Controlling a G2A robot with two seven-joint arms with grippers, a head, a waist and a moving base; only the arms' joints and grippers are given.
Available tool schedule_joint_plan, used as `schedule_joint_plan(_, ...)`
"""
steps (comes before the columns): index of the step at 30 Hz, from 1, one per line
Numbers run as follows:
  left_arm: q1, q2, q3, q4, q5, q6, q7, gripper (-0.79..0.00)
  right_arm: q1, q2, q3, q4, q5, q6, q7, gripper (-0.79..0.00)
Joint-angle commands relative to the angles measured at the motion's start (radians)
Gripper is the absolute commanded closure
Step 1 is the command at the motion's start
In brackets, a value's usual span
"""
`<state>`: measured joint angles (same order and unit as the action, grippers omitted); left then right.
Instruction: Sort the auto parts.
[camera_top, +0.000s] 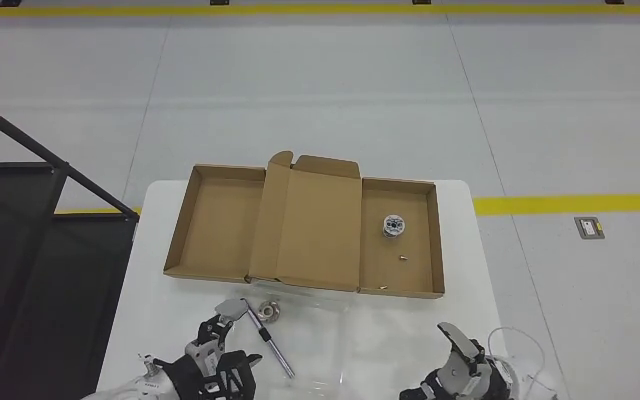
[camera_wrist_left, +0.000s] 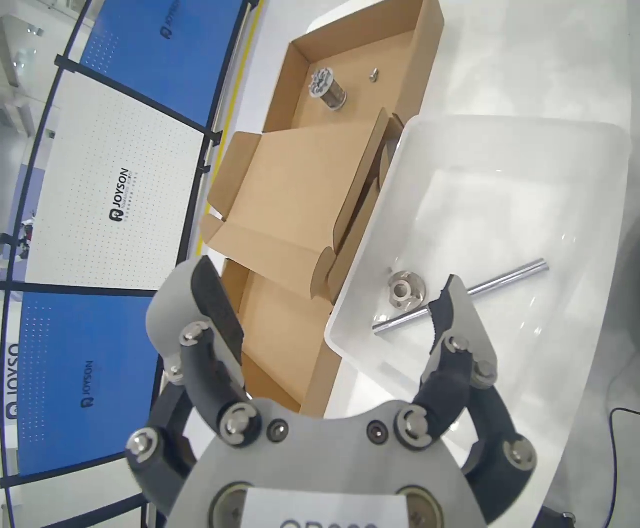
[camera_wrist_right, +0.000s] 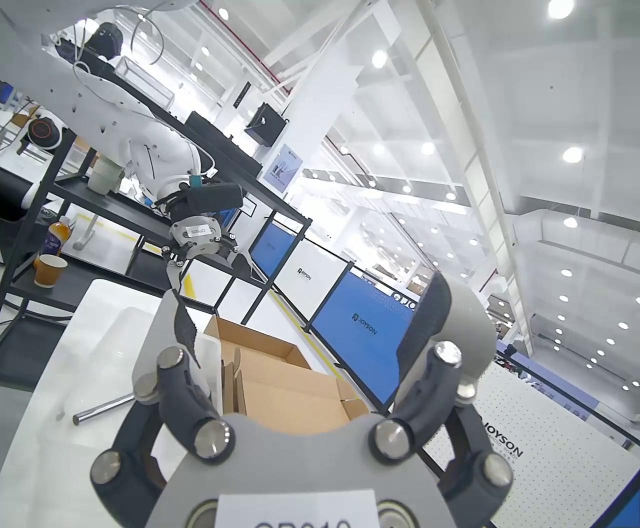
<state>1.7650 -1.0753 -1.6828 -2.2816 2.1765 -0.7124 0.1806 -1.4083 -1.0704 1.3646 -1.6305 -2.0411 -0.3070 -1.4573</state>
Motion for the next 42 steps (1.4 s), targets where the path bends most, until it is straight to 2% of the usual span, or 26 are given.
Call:
schedule_joint_plan(1, 0.0, 0.0, 0.003, 0.002, 0.0, 0.002, 0.003, -0.785, 0.0, 0.0, 0.0, 0.0, 0.0, 0.0, 0.0, -0.785)
schedule_joint_plan(6, -0.02, 0.017, 0.037, -0.027, 0.162, -0.08, -0.018, -0.785, 0.0, 0.0, 0.0, 0.0, 0.0, 0.0, 0.0, -0.785)
schedule_joint_plan(12, -0.142, 0.048, 0.126, -0.018, 0.355, -0.291, 0.025, -0.785, -0.016, 0.002, -0.008, -0.01, 0.008, 0.005, 0.043, -0.785)
schedule_joint_plan(13, -0.164, 0.055, 0.153, -0.003, 0.391, -0.3, 0.034, -0.785, -0.02, 0.003, -0.007, -0.008, 0.007, 0.01, 0.043, -0.785)
schedule_joint_plan(18, -0.259, 0.096, 0.276, 0.106, 0.501, -0.3, 0.105, -0.785, -0.037, 0.009, 0.01, 0.018, 0.033, 0.022, 0.005, -0.785)
schedule_joint_plan(23, -0.344, 0.128, 0.365, 0.186, 0.526, -0.3, 0.095, -0.785, -0.05, 0.016, 0.028, 0.042, 0.063, 0.027, -0.029, -0.785)
schedule_joint_plan(34, -0.34, 0.128, 0.368, 0.192, 0.522, -0.289, 0.09, -0.785, -0.051, 0.016, 0.029, 0.043, 0.066, 0.03, -0.025, -0.785)
schedule_joint_plan(39, -0.364, 0.119, 0.376, 0.212, 0.468, -0.3, 0.021, -0.785, -0.051, 0.016, 0.029, 0.043, 0.066, 0.03, -0.025, -0.785)
schedule_joint_plan(42, -0.38, 0.12, 0.407, 0.231, 0.457, -0.3, 0.014, -0.785, -0.051, 0.016, 0.029, 0.043, 0.066, 0.03, -0.025, -0.785)
